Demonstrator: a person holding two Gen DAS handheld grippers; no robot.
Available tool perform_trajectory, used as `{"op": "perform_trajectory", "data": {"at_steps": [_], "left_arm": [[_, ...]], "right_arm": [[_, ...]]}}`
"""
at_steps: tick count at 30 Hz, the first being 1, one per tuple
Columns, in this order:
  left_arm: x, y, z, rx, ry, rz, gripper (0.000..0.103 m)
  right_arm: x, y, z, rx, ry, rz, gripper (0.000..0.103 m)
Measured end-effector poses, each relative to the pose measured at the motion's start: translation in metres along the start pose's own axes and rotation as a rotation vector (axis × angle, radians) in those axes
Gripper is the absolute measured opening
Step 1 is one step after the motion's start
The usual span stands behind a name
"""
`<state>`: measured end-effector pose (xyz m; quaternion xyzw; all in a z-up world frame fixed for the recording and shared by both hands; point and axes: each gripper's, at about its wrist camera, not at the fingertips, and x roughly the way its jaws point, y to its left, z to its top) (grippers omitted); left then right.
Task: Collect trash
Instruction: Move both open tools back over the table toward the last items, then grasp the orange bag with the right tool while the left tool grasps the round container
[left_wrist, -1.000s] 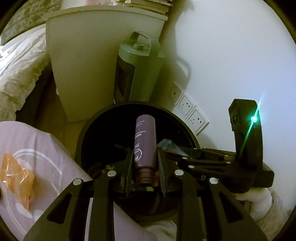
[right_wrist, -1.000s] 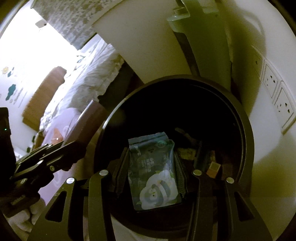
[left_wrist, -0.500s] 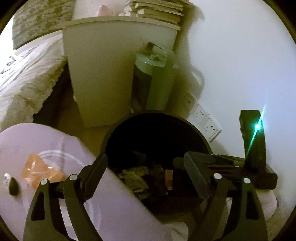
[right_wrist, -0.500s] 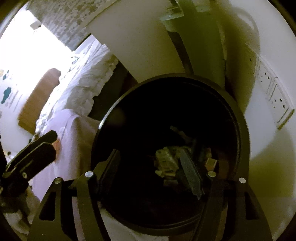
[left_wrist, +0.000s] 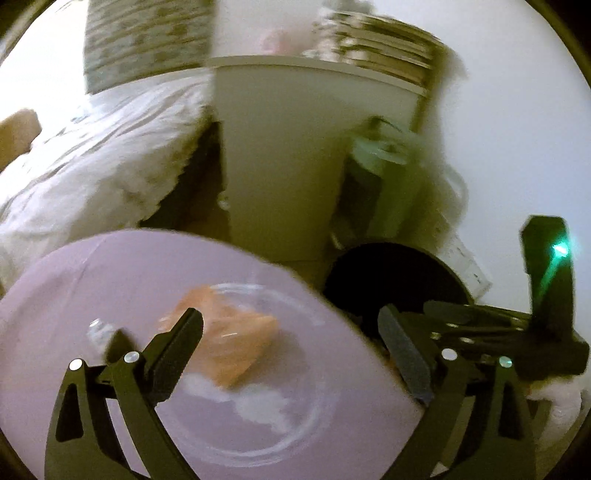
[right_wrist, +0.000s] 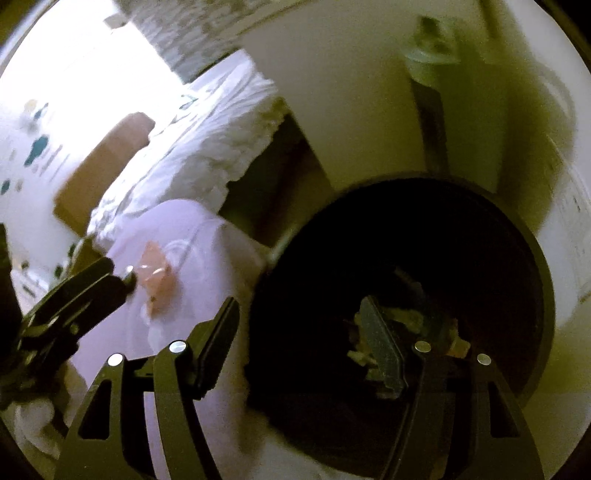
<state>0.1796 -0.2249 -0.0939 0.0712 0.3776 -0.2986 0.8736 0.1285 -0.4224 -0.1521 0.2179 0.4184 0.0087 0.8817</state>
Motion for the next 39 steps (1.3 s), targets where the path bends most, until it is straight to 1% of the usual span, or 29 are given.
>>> {"op": "perform_trajectory", "data": {"at_steps": [2, 5, 7, 8, 9, 11, 12, 14, 16, 20, 23, 25, 26, 27, 31, 33, 35, 36, 37, 39], "left_arm": [[0.0, 0.024, -0.002, -0.062, 0.005, 0.019, 0.095], [0.003, 0.072, -0.006, -0.18, 0.017, 0.08, 0.094], [0.005, 0.094, -0.008, -0.22, 0.022, 0.115, 0.093], [0.006, 0.104, -0.009, -0.233, 0.028, 0.128, 0.089], [0.008, 0.11, -0.01, -0.238, 0.041, 0.136, 0.081], [0.017, 0.122, -0.012, -0.254, 0.088, 0.144, 0.072], [0.02, 0.125, -0.015, -0.258, 0.1, 0.143, 0.069], [0.025, 0.13, -0.018, -0.257, 0.116, 0.15, 0.067], [0.026, 0.128, -0.02, -0.239, 0.111, 0.161, 0.064], [0.024, 0.124, -0.024, -0.202, 0.109, 0.2, 0.055], [0.023, 0.123, -0.026, -0.197, 0.1, 0.208, 0.053], [0.022, 0.122, -0.028, -0.193, 0.092, 0.218, 0.053], [0.021, 0.123, -0.03, -0.198, 0.088, 0.219, 0.053], [0.02, 0.124, -0.031, -0.203, 0.085, 0.219, 0.052], [0.014, 0.126, -0.032, -0.231, 0.08, 0.202, 0.052], [0.007, 0.122, -0.032, -0.225, 0.071, 0.199, 0.052], [-0.003, 0.112, -0.031, -0.207, 0.057, 0.183, 0.052], [-0.007, 0.109, -0.029, -0.198, 0.05, 0.175, 0.052], [-0.012, 0.102, -0.027, -0.186, 0.039, 0.164, 0.052], [-0.022, 0.087, -0.023, -0.16, 0.02, 0.136, 0.052]], "right_arm": [[0.005, 0.02, 0.003, -0.066, 0.001, -0.006, 0.068], [0.015, 0.05, 0.007, -0.167, 0.008, -0.009, 0.068], [0.023, 0.069, 0.008, -0.23, 0.012, -0.01, 0.068], [0.028, 0.08, 0.008, -0.263, 0.016, -0.012, 0.068], [0.032, 0.089, 0.009, -0.293, 0.018, -0.014, 0.068], [0.038, 0.104, 0.01, -0.333, 0.022, -0.009, 0.068], [0.043, 0.114, 0.011, -0.362, 0.027, -0.005, 0.068], [0.05, 0.127, 0.011, -0.404, 0.033, -0.013, 0.068], [0.059, 0.141, 0.011, -0.453, 0.041, -0.026, 0.068], [0.081, 0.159, 0.012, -0.524, 0.069, -0.063, 0.068], [0.093, 0.166, 0.011, -0.565, 0.081, -0.096, 0.068], [0.099, 0.169, 0.01, -0.586, 0.077, -0.125, 0.062], [0.1, 0.171, 0.01, -0.597, 0.074, -0.14, 0.057], [0.1, 0.171, 0.011, -0.595, 0.073, -0.138, 0.052], [0.093, 0.159, 0.013, -0.529, 0.066, -0.083, 0.042], [0.085, 0.15, 0.014, -0.483, 0.058, -0.041, 0.036], [0.072, 0.137, 0.015, -0.407, 0.044, 0.022, 0.035], [0.065, 0.13, 0.015, -0.373, 0.038, 0.045, 0.029], [0.059, 0.125, 0.014, -0.346, 0.036, 0.061, 0.025], [0.046, 0.112, 0.013, -0.296, 0.022, 0.081, 0.025]]}}
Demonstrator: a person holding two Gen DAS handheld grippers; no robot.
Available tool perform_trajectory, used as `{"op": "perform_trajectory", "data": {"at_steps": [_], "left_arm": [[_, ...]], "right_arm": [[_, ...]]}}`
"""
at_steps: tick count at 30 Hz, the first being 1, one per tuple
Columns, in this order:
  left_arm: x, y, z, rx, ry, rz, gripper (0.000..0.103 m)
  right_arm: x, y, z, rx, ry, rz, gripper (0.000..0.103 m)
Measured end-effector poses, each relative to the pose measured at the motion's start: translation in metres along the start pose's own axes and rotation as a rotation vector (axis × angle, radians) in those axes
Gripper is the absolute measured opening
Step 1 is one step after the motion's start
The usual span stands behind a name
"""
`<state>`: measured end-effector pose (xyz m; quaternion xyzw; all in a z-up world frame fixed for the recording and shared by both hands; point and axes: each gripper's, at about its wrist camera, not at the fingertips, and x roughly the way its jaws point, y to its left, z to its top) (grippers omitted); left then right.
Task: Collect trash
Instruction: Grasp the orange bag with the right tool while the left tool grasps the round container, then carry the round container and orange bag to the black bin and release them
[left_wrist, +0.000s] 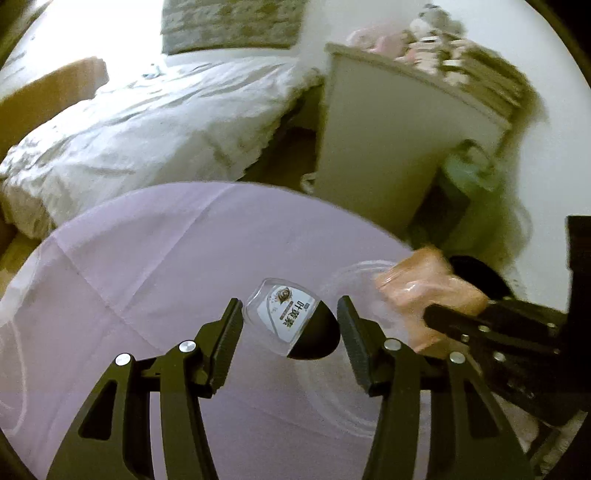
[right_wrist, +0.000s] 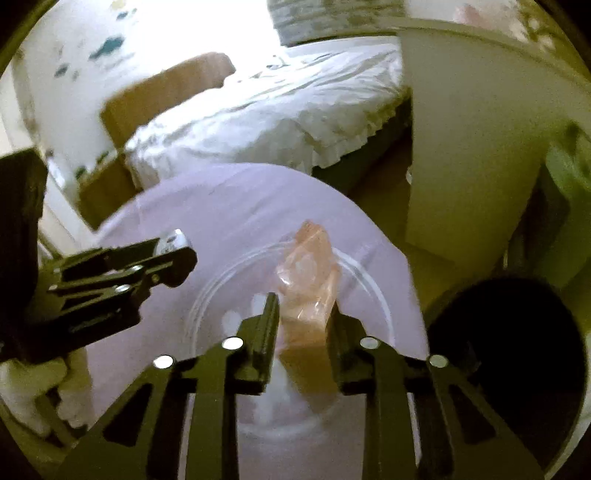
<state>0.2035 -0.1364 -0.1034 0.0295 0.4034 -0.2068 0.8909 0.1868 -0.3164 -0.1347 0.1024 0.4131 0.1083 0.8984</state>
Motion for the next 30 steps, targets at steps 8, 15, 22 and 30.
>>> {"op": "perform_trajectory", "data": {"at_steps": [8, 15, 22, 30], "left_arm": [[-0.02, -0.063, 0.004, 0.106, -0.037, -0.123, 0.052], [-0.018, -0.059, 0.001, 0.081, -0.026, -0.104, 0.052], [-0.028, -0.025, -0.004, 0.043, -0.029, -0.017, 0.052], [-0.03, -0.002, -0.011, 0.01, -0.025, 0.004, 0.052]], "right_arm": [[-0.054, -0.048, -0.018, 0.127, -0.062, 0.002, 0.025], [-0.033, -0.031, -0.008, 0.048, -0.038, -0.028, 0.068], [0.035, 0.014, 0.012, -0.153, 0.065, -0.135, 0.069], [0.053, 0.03, 0.013, -0.23, 0.078, -0.288, 0.051]]}}
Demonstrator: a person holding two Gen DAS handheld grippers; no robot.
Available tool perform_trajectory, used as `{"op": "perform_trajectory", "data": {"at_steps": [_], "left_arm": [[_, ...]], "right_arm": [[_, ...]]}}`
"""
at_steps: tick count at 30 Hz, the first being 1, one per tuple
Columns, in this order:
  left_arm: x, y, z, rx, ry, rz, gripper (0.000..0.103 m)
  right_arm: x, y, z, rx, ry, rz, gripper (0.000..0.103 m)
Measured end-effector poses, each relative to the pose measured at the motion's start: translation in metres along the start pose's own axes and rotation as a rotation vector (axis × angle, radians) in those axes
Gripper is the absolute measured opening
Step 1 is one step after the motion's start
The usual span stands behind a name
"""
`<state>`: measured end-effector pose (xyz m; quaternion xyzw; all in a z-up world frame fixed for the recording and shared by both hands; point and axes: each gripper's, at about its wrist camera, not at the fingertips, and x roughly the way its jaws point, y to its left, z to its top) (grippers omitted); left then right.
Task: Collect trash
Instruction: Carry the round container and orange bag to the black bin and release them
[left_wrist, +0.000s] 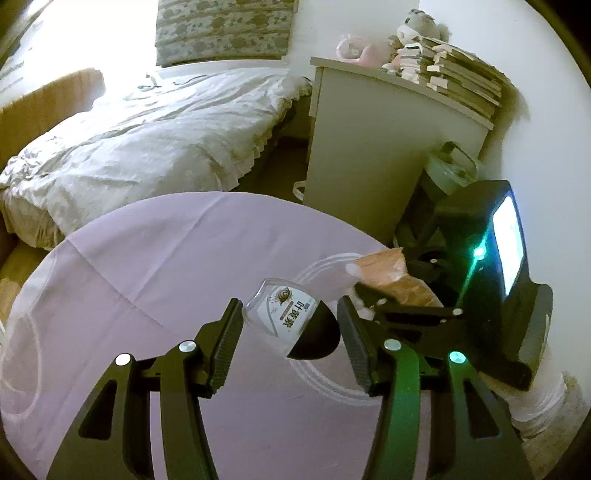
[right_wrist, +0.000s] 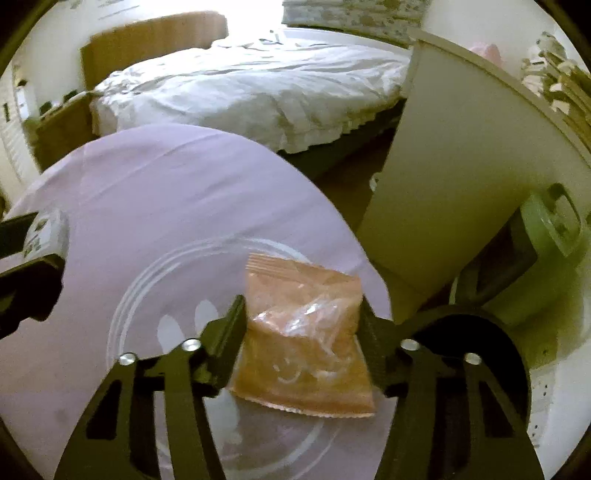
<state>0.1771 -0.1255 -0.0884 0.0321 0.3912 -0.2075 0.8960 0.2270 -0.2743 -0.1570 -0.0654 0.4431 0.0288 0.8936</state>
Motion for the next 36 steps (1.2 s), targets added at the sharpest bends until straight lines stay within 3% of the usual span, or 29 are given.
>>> {"op": "perform_trajectory", "data": {"at_steps": [4, 12, 15, 23, 36], "left_arm": [[-0.002, 0.004, -0.003, -0.008, -0.002, -0.007, 0.052], [-0.002, 0.011, -0.008, -0.024, 0.014, -0.008, 0.052], [-0.001, 0.01, -0.009, -0.026, 0.026, -0.012, 0.052], [0.008, -0.005, -0.012, -0.024, 0.054, -0.064, 0.052], [0.044, -0.102, -0.005, 0.057, 0.112, -0.323, 0.052]], "right_arm": [[-0.006, -0.008, -0.006, 0.032, -0.006, 0.035, 0.048], [-0.03, -0.005, -0.013, 0.113, -0.034, 0.264, 0.047], [-0.038, -0.007, -0.016, 0.133, -0.041, 0.298, 0.047], [-0.068, -0.049, -0.044, 0.247, -0.075, 0.295, 0.047], [-0.094, -0.146, -0.113, 0.477, -0.078, 0.173, 0.047]]}}
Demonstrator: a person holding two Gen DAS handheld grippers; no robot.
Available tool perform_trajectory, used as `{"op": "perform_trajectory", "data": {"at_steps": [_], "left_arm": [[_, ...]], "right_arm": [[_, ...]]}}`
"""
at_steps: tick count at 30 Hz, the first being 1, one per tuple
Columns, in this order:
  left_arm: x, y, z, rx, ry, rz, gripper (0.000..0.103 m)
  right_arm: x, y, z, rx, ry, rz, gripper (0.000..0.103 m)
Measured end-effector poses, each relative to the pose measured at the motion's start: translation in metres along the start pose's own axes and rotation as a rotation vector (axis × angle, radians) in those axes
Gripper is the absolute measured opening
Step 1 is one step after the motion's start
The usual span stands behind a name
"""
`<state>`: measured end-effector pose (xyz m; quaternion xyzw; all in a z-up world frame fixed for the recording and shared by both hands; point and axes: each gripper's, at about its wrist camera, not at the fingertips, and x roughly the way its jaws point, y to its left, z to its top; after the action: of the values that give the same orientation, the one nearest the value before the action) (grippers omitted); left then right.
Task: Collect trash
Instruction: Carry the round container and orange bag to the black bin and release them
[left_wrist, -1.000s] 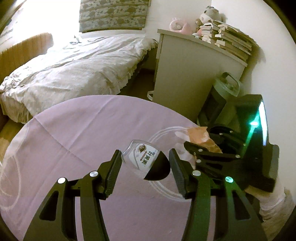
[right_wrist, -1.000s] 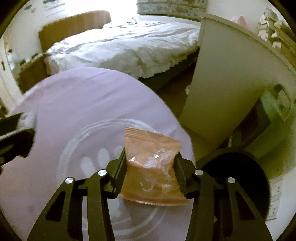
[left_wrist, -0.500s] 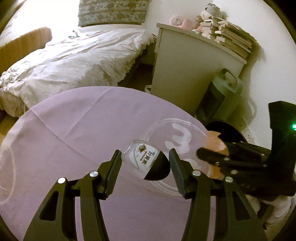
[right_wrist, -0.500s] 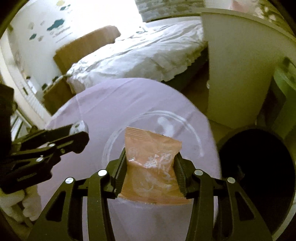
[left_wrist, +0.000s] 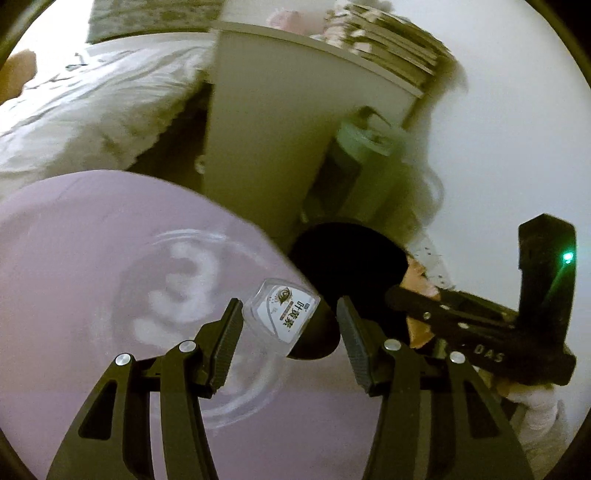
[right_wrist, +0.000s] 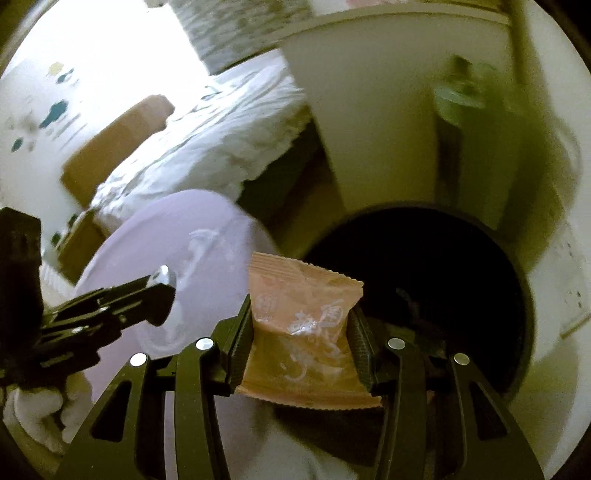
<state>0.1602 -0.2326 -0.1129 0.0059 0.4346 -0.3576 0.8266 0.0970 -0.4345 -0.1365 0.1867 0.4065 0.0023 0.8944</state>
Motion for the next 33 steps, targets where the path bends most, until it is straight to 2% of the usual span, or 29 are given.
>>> {"op": "perform_trajectory", "data": {"at_steps": [9, 14, 20, 22, 23, 24, 26, 33], "left_arm": [[0.04, -0.043, 0.009, 0.059, 0.061, -0.107, 0.052], [0.055, -0.059, 0.011, 0.089, 0.089, -0.148, 0.053], [0.064, -0.07, 0.013, 0.118, 0.109, -0.16, 0.053], [0.066, -0.073, 0.013, 0.134, 0.119, -0.165, 0.054], [0.066, -0.074, 0.013, 0.143, 0.121, -0.163, 0.056], [0.065, -0.076, 0.013, 0.158, 0.117, -0.154, 0.068], [0.059, -0.077, 0.012, 0.174, 0.087, -0.134, 0.087], [0.038, -0.077, 0.006, 0.215, 0.052, -0.111, 0.098]], "right_arm": [[-0.003, -0.055, -0.016, 0.089, 0.016, -0.075, 0.047], [0.004, -0.063, -0.02, 0.1, 0.031, -0.097, 0.048], [0.011, -0.069, -0.024, 0.107, 0.045, -0.12, 0.048], [0.014, -0.07, -0.023, 0.103, 0.045, -0.148, 0.053], [0.015, -0.07, -0.024, 0.099, 0.046, -0.167, 0.057], [0.015, -0.069, -0.024, 0.096, 0.047, -0.188, 0.067], [0.015, -0.069, -0.025, 0.096, 0.044, -0.21, 0.078], [0.012, -0.062, -0.029, 0.101, 0.072, -0.208, 0.078]]}}
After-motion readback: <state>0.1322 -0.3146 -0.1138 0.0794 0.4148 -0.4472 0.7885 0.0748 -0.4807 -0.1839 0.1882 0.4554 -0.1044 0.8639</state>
